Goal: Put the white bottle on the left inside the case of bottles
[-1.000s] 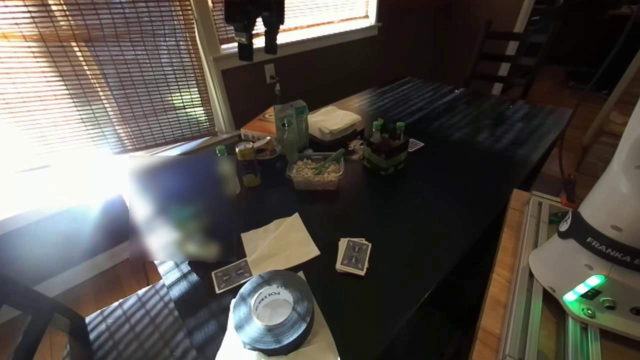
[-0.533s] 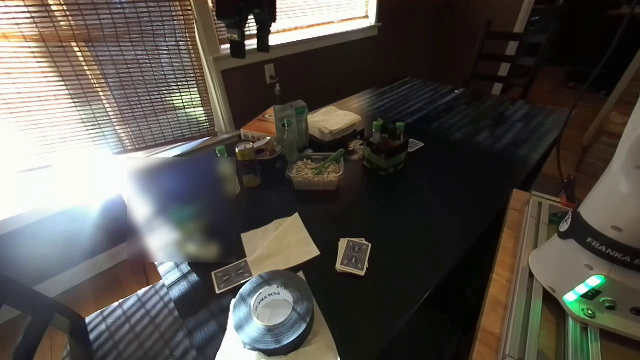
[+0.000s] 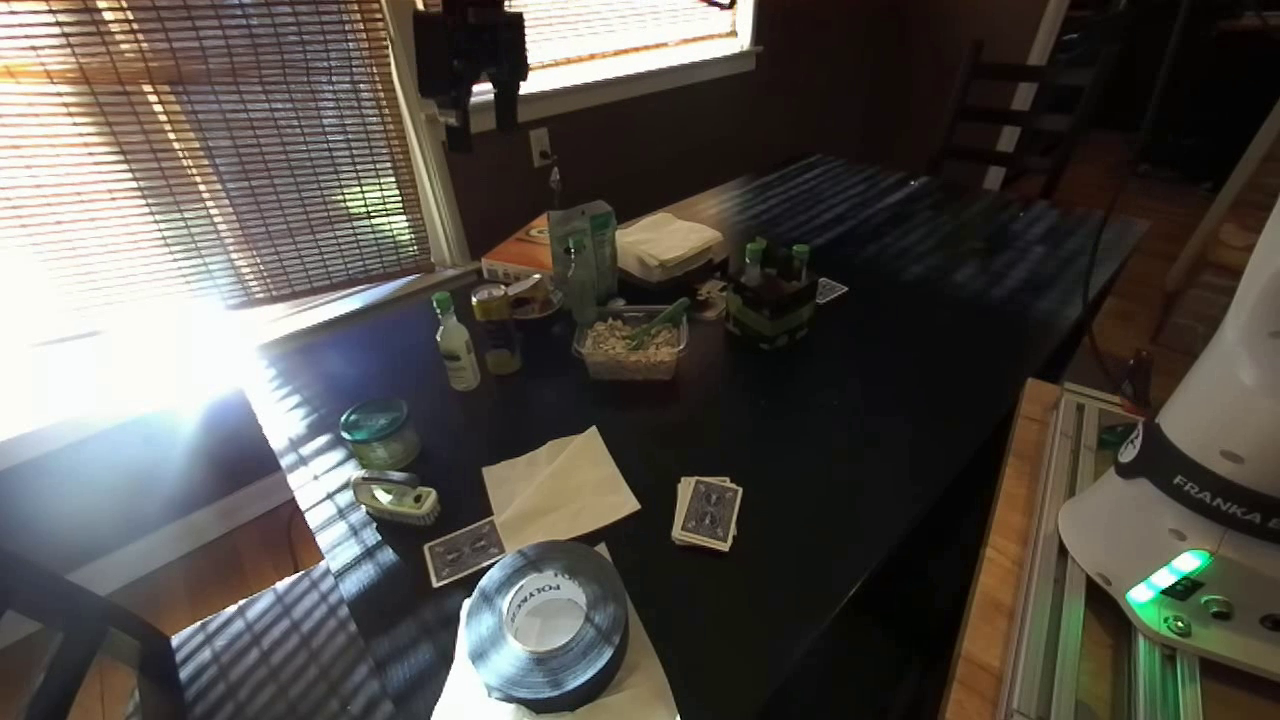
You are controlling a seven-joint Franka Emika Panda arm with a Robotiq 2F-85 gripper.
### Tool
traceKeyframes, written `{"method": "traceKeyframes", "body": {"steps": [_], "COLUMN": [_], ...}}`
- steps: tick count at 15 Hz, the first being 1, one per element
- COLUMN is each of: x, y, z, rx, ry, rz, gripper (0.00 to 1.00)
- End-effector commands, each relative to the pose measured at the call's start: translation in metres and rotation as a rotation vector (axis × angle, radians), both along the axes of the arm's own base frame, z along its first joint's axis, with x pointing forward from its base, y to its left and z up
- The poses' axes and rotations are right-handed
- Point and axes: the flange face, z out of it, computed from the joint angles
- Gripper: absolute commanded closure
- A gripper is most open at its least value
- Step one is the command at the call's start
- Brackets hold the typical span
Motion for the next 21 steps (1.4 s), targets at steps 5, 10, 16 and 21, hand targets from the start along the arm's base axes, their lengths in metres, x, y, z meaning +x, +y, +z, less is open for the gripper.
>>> {"method": "traceKeyframes", "body": {"steps": [5, 10, 16, 21], "x": [0.109, 0.121, 0.153, 0.186], "y": [-0.032, -0.033, -0.025, -0.018], "z": [-0.069, -0.082, -0.114, -0.174], "rx": [-0.120, -0.086, 0.008, 0.014], "ry": [-0.001, -0.020, -0.043, -0.162], "rz": [0.027, -0.015, -0.223, -0.421], "gripper": [0.00, 0.00, 0.00, 0.00]}}
